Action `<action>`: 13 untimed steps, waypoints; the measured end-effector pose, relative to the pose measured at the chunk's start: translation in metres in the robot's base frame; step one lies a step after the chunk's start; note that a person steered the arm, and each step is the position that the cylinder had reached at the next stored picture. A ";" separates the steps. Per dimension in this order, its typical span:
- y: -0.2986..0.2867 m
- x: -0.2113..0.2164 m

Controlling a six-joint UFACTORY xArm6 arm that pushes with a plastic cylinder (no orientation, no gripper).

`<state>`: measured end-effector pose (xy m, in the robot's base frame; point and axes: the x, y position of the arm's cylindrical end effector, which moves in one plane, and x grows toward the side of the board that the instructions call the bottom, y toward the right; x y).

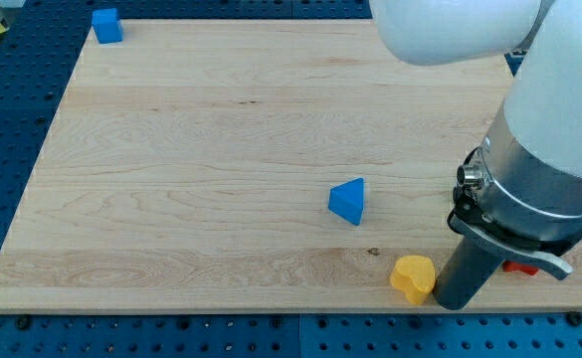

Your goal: Place the green circle left to the green star

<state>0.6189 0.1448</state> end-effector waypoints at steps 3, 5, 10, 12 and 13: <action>0.022 -0.001; 0.045 -0.002; 0.045 -0.079; 0.045 -0.122; 0.045 -0.141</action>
<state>0.4775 0.1895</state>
